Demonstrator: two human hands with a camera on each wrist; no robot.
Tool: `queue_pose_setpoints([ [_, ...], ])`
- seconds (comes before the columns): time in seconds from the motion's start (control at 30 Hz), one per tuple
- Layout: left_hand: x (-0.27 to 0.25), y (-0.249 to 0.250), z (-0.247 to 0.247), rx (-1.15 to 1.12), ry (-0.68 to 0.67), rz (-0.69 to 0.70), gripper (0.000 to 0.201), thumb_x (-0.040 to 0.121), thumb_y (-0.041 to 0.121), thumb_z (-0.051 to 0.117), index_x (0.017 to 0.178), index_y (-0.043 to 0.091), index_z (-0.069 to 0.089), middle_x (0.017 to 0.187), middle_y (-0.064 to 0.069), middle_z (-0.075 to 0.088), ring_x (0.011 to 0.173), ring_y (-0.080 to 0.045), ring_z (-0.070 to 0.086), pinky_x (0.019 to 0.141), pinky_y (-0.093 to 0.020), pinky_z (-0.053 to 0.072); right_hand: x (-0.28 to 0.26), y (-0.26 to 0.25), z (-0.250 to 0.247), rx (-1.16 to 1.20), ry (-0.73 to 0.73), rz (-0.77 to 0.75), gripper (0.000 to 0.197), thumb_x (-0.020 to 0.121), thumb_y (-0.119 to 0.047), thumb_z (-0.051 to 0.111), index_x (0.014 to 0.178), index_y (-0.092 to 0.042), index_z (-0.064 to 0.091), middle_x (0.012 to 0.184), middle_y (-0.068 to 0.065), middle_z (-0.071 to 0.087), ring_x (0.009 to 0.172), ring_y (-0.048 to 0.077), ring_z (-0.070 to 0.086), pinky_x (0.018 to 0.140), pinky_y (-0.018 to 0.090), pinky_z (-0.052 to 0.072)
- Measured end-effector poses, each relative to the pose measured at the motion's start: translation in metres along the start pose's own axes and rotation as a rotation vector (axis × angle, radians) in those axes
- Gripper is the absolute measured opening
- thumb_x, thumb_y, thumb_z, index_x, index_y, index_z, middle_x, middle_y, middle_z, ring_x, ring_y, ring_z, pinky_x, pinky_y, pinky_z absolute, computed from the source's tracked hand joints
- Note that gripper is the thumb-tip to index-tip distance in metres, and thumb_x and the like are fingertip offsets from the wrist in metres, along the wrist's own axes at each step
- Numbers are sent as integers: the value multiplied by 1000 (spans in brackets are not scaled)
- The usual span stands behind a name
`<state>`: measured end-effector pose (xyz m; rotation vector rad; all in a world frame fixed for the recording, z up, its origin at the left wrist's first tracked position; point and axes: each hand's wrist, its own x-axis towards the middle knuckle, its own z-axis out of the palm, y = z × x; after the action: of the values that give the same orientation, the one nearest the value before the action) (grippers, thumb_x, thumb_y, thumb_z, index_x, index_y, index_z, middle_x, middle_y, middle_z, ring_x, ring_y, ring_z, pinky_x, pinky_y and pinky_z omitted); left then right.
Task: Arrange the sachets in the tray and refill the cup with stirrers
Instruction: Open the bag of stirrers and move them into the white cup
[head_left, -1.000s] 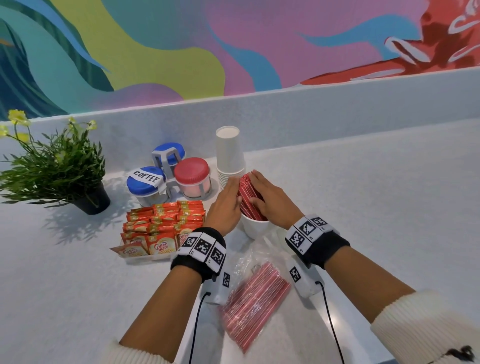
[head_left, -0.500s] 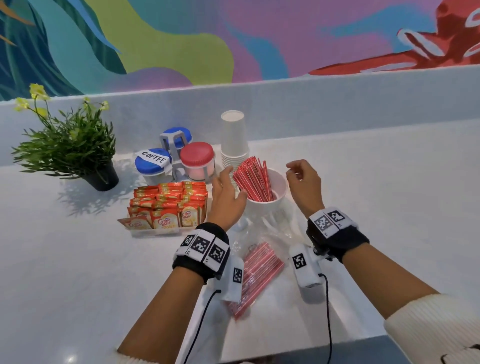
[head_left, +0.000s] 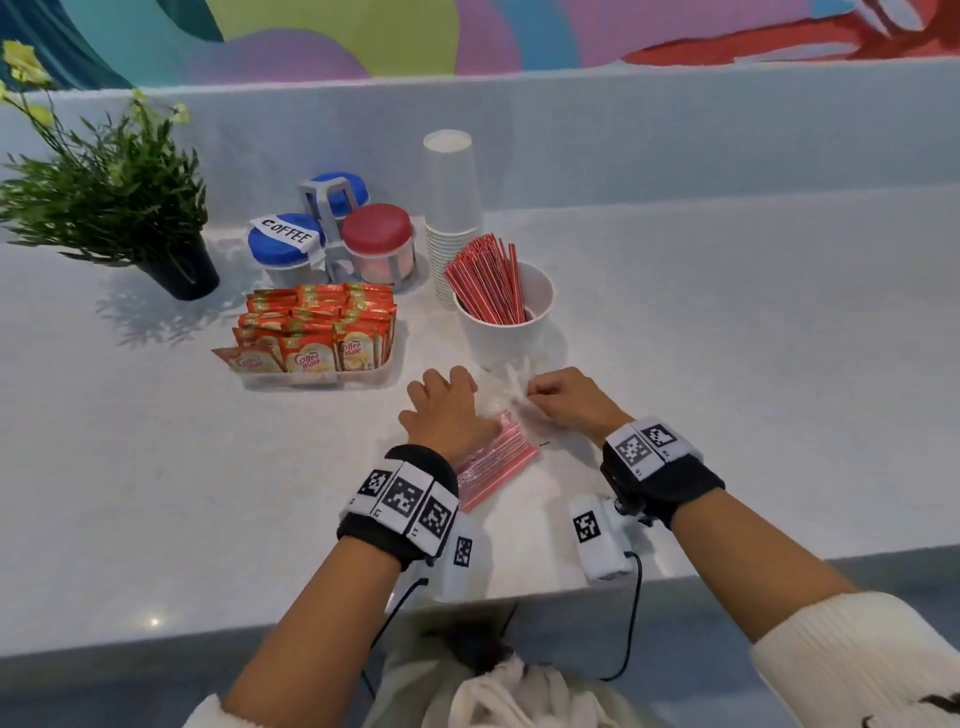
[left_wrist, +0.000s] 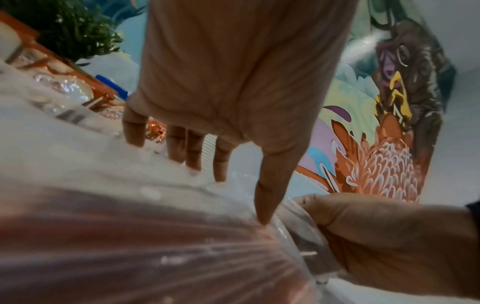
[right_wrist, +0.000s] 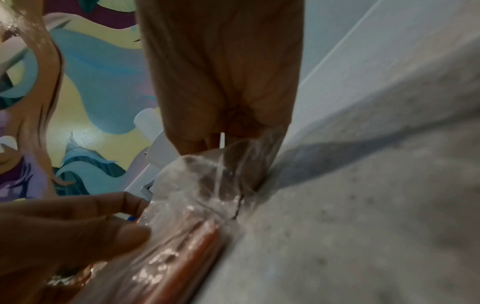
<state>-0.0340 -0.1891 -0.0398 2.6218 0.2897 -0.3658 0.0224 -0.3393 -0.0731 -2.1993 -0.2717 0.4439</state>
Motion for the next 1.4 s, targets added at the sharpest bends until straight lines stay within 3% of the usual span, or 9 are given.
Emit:
queue_pose_setpoints([
  [0.17,-10,-12,7,292,-168,-10,75,73,41,72,131,17,31,135,-9,28,130,-33,26,103,-51,32,-10,0,-1,-30,-105,-49,25,84,-1,57,62,-13,60,60,-6,55,55,-2,46,60,15,36],
  [0.33,-15,-14,11,270,-184,95,50,83,17,62,125,7,36,129,-12,35,123,-33,36,98,-43,38,-13,0,2,-44,-175,-32,15,77,2,57,80,17,60,90,31,64,70,24,51,69,35,40],
  [0.43,-15,-19,11,220,-161,173,38,87,14,57,120,2,42,124,-15,42,117,-34,42,97,-41,39,-15,-2,5,-6,-165,-56,13,82,4,54,79,13,62,79,19,60,73,24,51,68,32,40],
  [0.57,-16,-28,12,176,-140,253,31,92,18,51,117,1,42,121,-16,45,112,-31,46,93,-39,39,-25,-10,12,90,-140,-146,29,84,4,52,73,-21,63,77,1,60,69,16,56,65,27,45],
  [0.7,-14,-35,11,150,-161,286,29,94,18,47,119,2,43,120,-15,48,111,-29,47,97,-44,39,-28,-15,18,53,-67,-241,13,83,2,58,88,-2,69,80,-2,63,74,12,58,72,22,46],
  [0.87,-11,-38,9,78,-221,290,34,93,26,53,116,3,46,117,-15,49,109,-29,48,97,-45,39,-26,-8,16,161,-13,-252,31,82,5,58,66,-21,63,68,-7,59,65,4,53,66,17,42],
  [1.07,-7,-40,12,75,-246,272,31,95,26,48,113,1,45,116,-17,48,108,-32,47,97,-48,39,-25,-8,6,286,-50,-115,19,87,-2,57,78,-15,65,71,6,58,60,12,48,54,20,38],
  [1.23,-5,-43,12,27,-238,272,34,94,29,49,118,5,47,119,-14,50,110,-30,49,98,-49,38,-23,-10,21,130,-62,-167,16,88,-5,56,96,0,70,91,9,65,81,17,58,72,30,46],
  [1.4,-9,-44,11,14,-241,242,33,95,29,47,115,3,45,118,-16,48,111,-31,47,99,-46,37,-26,-10,16,279,37,-93,13,82,2,61,75,-7,68,56,-5,60,47,3,48,50,19,40],
])
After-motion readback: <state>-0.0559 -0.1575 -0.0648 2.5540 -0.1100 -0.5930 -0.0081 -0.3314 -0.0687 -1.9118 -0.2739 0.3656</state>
